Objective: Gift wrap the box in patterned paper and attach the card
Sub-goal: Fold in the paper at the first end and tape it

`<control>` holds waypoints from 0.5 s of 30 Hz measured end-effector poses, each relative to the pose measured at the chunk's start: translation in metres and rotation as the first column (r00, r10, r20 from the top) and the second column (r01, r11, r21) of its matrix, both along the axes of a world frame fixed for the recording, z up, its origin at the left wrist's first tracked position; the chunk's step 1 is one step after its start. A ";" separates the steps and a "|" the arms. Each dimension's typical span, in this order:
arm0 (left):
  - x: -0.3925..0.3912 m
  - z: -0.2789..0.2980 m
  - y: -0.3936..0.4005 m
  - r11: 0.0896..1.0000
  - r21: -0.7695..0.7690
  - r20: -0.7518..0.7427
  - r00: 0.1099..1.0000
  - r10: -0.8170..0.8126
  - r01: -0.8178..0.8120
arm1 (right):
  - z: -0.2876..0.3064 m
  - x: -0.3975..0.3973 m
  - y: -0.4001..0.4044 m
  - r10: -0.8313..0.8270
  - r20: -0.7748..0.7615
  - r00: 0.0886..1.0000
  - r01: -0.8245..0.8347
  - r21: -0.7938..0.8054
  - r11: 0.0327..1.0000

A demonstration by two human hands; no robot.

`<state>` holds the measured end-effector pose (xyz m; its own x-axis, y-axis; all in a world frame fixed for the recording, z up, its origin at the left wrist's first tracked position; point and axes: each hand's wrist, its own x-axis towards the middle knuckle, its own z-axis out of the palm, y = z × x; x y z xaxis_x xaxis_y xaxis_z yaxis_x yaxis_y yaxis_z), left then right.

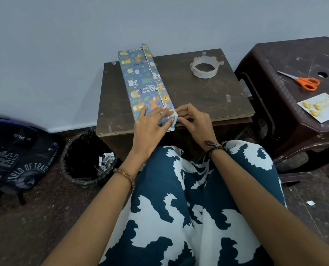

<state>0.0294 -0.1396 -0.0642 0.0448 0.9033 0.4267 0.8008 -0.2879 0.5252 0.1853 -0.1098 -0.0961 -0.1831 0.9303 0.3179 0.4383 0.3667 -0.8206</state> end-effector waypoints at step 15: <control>-0.007 -0.018 0.012 0.914 0.400 -0.392 0.915 0.101 0.070 | -0.001 0.007 -0.008 -0.015 0.347 0.938 -0.046 0.165 0.985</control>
<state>0.0219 -0.1273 -0.0825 0.2746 0.6624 0.6970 0.9213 -0.3889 0.0066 0.1926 -0.1181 -0.0970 -0.3238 0.8650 0.3833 0.6771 0.4948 -0.5447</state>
